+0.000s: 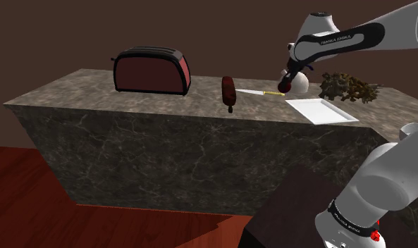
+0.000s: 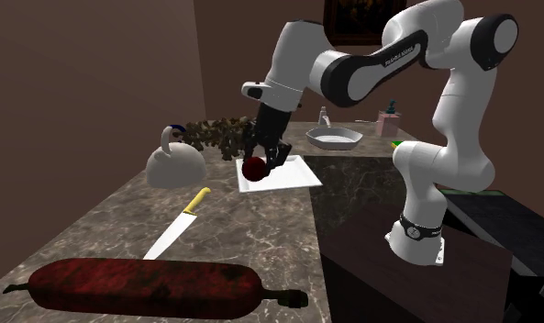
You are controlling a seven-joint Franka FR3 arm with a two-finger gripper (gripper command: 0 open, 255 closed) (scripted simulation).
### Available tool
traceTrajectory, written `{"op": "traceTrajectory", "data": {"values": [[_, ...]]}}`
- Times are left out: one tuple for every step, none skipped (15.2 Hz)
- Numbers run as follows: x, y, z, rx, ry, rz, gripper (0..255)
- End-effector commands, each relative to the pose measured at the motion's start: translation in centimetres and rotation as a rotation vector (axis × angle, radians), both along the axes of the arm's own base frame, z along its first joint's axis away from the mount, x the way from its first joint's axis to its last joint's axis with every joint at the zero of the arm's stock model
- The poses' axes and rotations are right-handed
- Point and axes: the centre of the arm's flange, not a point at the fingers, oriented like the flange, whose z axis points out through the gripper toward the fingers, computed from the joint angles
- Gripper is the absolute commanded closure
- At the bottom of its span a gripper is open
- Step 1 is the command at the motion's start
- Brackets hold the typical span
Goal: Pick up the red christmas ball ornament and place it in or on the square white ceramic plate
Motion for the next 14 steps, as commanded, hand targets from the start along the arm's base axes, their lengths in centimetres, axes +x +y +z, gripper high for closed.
{"op": "traceTrajectory", "data": {"values": [[-2.2,-1.3,0.1,0.0,0.0,0.0,255],[-3.3,-2.0,0.0,0.0,0.0,0.0,255],[-4.5,-2.7,-0.1,0.0,0.0,0.0,255],[-5.6,-3.4,-0.1,0.0,0.0,0.0,255],[-6.7,-4.1,-0.2,0.0,0.0,0.0,255],[-7.8,-4.8,-0.3,0.0,0.0,0.0,255],[-8.9,-5.5,-0.3,0.0,0.0,0.0,255],[-10.0,-6.3,-0.4,0.0,0.0,0.0,255],[-11.1,-7.0,-0.4,0.0,0.0,0.0,255],[-12.2,-7.7,-0.5,0.0,0.0,0.0,255],[-13.3,-8.4,-0.6,0.0,0.0,0.0,255],[-14.4,-9.1,-0.6,0.0,0.0,0.0,255],[-15.6,-9.8,-0.7,0.0,0.0,0.0,255],[-17.0,-10.7,-0.8,0.0,0.0,0.0,255]]}}
